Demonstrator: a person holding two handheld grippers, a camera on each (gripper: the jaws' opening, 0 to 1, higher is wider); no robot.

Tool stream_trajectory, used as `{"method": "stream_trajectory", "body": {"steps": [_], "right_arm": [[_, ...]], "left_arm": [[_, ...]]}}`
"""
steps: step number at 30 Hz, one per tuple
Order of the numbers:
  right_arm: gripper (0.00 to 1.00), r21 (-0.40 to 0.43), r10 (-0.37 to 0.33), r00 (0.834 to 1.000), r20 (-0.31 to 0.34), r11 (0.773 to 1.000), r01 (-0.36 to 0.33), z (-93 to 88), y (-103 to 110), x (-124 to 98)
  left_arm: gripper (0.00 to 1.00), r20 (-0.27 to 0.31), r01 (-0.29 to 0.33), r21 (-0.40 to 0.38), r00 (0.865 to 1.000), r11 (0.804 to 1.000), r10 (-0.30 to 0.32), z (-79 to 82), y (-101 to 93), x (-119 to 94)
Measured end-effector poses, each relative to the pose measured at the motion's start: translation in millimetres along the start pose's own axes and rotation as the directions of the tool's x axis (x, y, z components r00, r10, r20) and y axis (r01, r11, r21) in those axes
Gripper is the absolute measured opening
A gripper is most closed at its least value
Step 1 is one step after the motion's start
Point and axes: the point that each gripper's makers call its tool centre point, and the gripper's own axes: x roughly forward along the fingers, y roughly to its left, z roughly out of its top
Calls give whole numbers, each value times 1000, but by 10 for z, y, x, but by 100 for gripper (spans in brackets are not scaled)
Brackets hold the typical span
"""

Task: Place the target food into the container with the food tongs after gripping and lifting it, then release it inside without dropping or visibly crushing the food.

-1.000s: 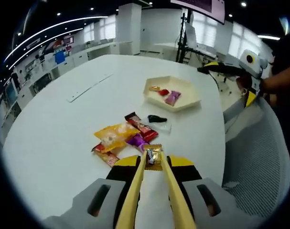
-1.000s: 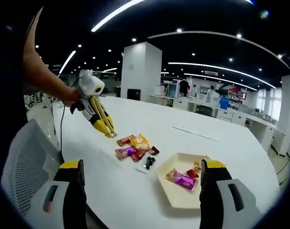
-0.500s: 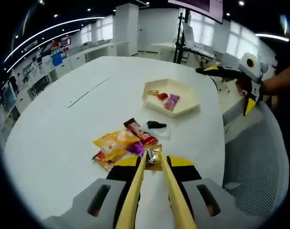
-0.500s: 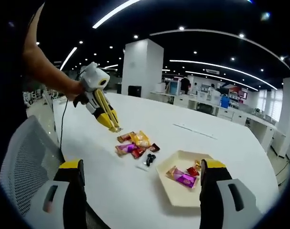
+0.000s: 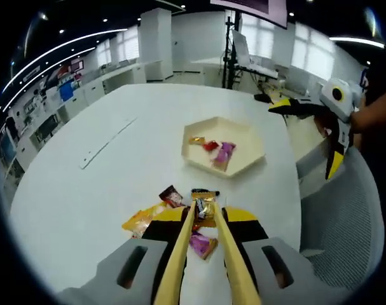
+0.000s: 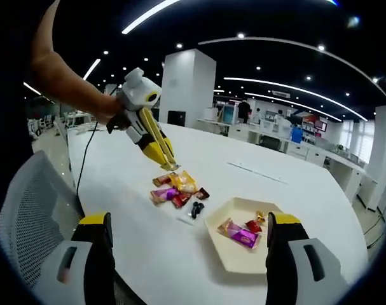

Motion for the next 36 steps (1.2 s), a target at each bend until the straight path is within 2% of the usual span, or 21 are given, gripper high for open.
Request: {"method": "stream_trajectory", "body": {"steps": [8,14,20,33,36], "right_arm": [[100,24,-18,1000,12,1000,17,19,-43,-16],[100,11,-18,1000,10,1000,18,21,-29,-14],[100,11,-20,1000,10,1000,20,28,-28,-15],[100,17,-44,999,-3,999,44,2,-82,-17],[100,13,-44,999,-5,999,44,-3,-79,-13]], "left_arm": [[17,-18,26,16,1000,1000,-25,215,-86,247],[16,-13,51,41,999,998,-50,452,-175,414],[16,-15,71,66,997,995,-70,603,-215,622],[16,-43,136,144,990,980,-131,1182,-329,1119],[16,-47,143,162,989,976,-138,1250,-363,1173]]}}
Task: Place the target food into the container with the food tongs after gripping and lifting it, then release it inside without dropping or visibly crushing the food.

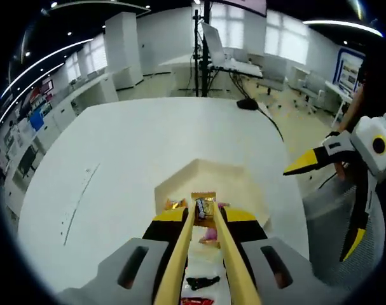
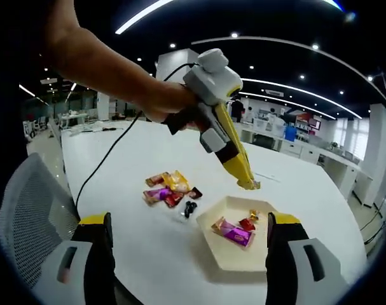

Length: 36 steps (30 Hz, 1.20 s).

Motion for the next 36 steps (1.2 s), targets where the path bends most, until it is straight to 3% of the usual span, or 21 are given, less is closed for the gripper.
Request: {"method": "stream_trajectory", "body": {"steps": [6,8,10,15,21,30,36], "right_arm": [[99,0,-1,1000,-6,1000,1,-10,6,3],[99,0,-1,1000,-5,1000,1,-13,1,4],[100,0,-2,1000,-8,1000,2,-15,2,5],[99,2,0,1000,-9,1000,0,-16,4,4],[99,-3,7,1000,-13,1000,-7,-24,18,7],[100,3,11,1000,-17,1000,-11,-36,18,8],[100,3,12,1000,-17,1000,-12,-33,21,4]], "left_arm": [[19,-1,19,27,1000,999,-19,36,-44,57],[21,8,12,68,1000,998,-13,57,-41,61],[23,5,23,51,1000,998,-23,52,-54,51],[24,22,4,74,1000,997,-5,72,15,-49],[25,50,-25,49,998,999,23,19,147,-233],[25,79,-91,31,993,995,88,-228,345,-605],[26,84,-150,-35,985,988,152,-528,469,-900]]}}
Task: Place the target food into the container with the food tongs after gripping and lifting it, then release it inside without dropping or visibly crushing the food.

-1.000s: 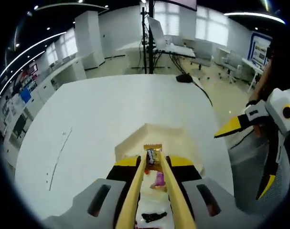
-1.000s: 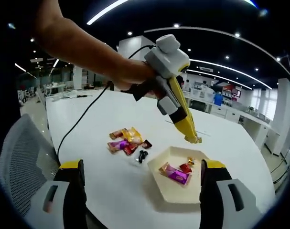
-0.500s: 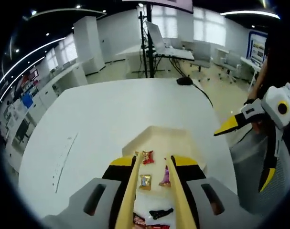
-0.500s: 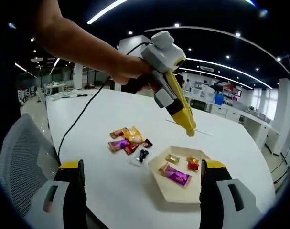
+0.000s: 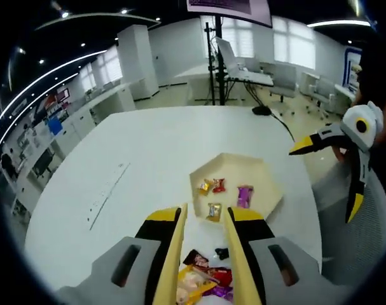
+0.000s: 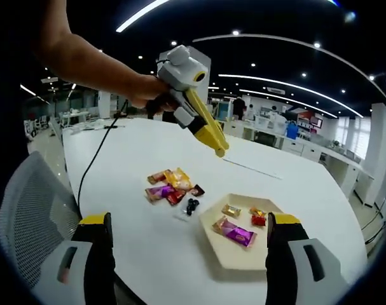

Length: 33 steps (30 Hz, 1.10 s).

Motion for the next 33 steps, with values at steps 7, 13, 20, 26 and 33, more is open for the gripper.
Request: {"method": "stream_trajectory", "body": {"steps": [7,13,20,26,33], "right_arm": [[99,-1,1,1000,-1,1000,-1,-1,1,3],[99,1,-3,1000,2,1000,3,0,-9,-1],[99,-7,-6,1000,1,1000,6,9,-8,-4],[99,-6,-4,1000,-3,1000,4,-2,-5,0],[99,-4,-7,1000,-8,1000,7,-14,-12,5]], "left_arm": [[26,-40,-76,-54,997,996,73,-454,145,-242],[26,-78,-123,-77,990,989,117,-734,204,-416],[26,-171,-232,-82,961,969,216,-1136,376,-548],[26,-178,-244,-148,960,959,217,-1344,362,-558],[26,-223,-278,-179,946,944,237,-1590,304,-548]]}}
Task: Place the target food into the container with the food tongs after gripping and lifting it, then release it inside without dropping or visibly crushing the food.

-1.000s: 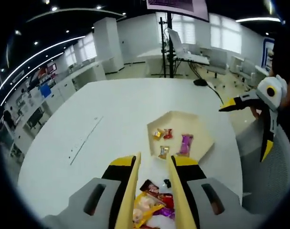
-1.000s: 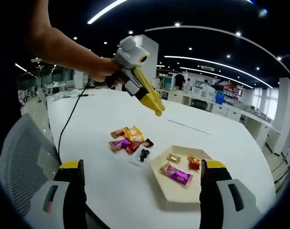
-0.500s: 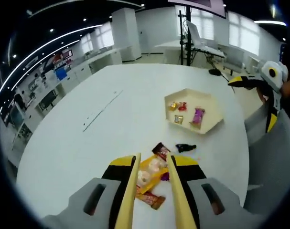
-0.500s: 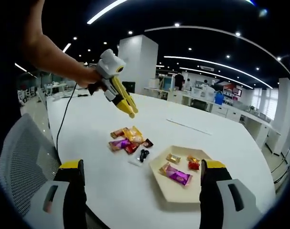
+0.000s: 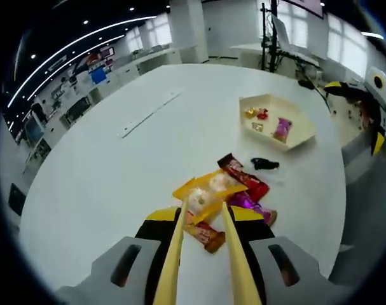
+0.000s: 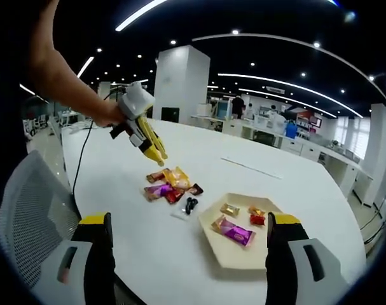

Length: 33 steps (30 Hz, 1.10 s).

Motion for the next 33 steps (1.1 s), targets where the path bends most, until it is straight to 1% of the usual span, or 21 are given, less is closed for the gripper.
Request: {"method": "stream_trajectory", "body": {"steps": [1,2,3,4,6,8,10,12,13,14,15,16,18,20,21,22,25,28,30,32,33], "right_arm": [[99,1,-2,1000,-1,1000,2,-1,-5,-1],[99,4,-3,1000,-1,1000,3,-1,-9,-1],[99,3,-3,1000,-1,1000,3,-1,-9,-1],[99,1,-2,1000,-2,1000,2,-2,-7,0],[99,-7,0,1000,-4,1000,-1,-4,2,3],[100,-6,0,1000,-5,1000,0,-7,1,3],[99,-8,2,1000,-9,1000,-2,-19,3,7],[99,-7,4,1000,-12,1000,-4,-25,9,8],[99,-8,4,1000,-13,1000,-4,-25,9,7],[99,-8,5,1000,-15,1000,-5,-25,14,8],[99,-10,5,1000,-16,1000,-5,-25,14,8],[99,-10,5,1000,-16,1000,-5,-27,12,9],[99,-9,5,1000,-17,1000,-5,-28,12,10],[99,-10,7,1000,-20,1000,-7,-34,14,14],[99,-10,7,1000,-21,1000,-7,-37,12,15],[99,-10,6,1000,-22,1000,-6,-38,9,14],[99,-7,3,1000,-21,1000,-3,-33,2,11],[99,-7,3,1000,-20,1000,-3,-29,4,8],[99,-7,1,1000,-19,1000,-1,-32,-2,9],[99,-6,2,1000,-20,1000,-2,-35,-1,9],[99,-5,3,1000,-20,1000,-3,-36,1,10]], "left_arm": [[26,-10,-6,-10,1000,1000,6,-43,8,17],[26,-46,-22,-16,999,1000,21,-130,22,31],[26,-62,-25,-19,998,999,24,-171,18,41],[26,-79,-26,-41,997,999,23,-221,8,62],[26,-87,-59,-45,995,997,55,-264,52,93],[26,-81,-68,-64,995,996,63,-253,58,100],[26,-88,-76,-72,994,995,69,-261,71,127],[26,-102,-66,-95,993,993,56,-266,46,143],[26,-100,-70,-92,993,993,61,-254,60,164],[26,-111,-86,-89,991,992,76,-265,89,171],[26,-122,-89,-100,990,991,77,-276,103,179],[26,-125,-82,-132,990,988,65,-282,96,196],[26,-140,-108,-118,986,987,91,-309,150,209],[26,-165,-102,-145,983,984,78,-371,141,228],[26,-155,-95,-151,985,984,71,-370,146,245],[26,-157,-91,-160,985,983,65,-366,129,232],[25,-159,-89,-150,985,985,65,-366,111,225],[24,-171,-77,-161,984,984,49,-397,78,200],[24,-176,-62,-159,984,985,34,-446,55,161],[24,-189,-31,-188,982,982,-5,-518,-2,108],[25,-193,-27,-188,981,982,-10,-545,-2,78]]}}
